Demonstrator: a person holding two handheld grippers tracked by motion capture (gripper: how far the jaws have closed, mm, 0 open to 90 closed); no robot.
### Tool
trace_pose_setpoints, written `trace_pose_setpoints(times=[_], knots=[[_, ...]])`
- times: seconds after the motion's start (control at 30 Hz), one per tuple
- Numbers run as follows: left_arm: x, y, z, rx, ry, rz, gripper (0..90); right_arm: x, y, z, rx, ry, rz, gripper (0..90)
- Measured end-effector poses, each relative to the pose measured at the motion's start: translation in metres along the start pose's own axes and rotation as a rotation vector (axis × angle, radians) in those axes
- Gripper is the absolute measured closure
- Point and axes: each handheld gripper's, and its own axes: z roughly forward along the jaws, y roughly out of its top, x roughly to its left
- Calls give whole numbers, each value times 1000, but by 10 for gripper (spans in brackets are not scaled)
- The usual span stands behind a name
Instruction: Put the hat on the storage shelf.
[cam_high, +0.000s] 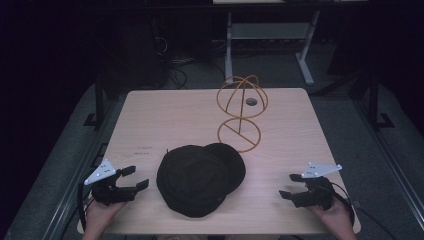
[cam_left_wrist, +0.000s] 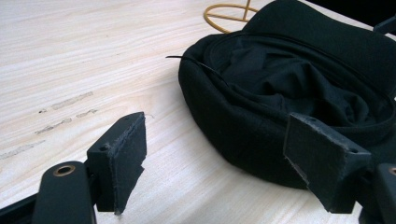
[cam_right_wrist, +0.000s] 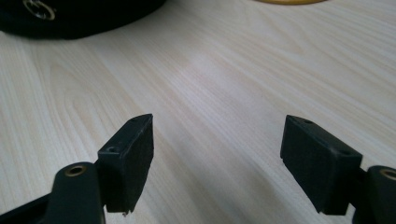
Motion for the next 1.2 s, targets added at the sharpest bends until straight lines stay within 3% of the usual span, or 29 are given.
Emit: trace_pose_setpoints(times=[0.13, 0.37, 0.57, 0.83, 1.2], knots=[[2, -1, 2, 11, -4, -1, 208, 1, 4, -4, -21, 2, 25, 239], [1, 0, -1, -1, -6, -2, 208, 10, 26, -13, -72, 1, -5, 220], [0, 0, -2, 1, -5, 1, 208, 16, 42, -15, -73, 15, -14, 197], [0, -1, -2, -3, -6, -1, 208, 34, 70, -11, -50, 41, -92, 183], [2, -1, -2, 1, -1, 4, 207, 51, 102, 1, -31, 102, -138, 179]])
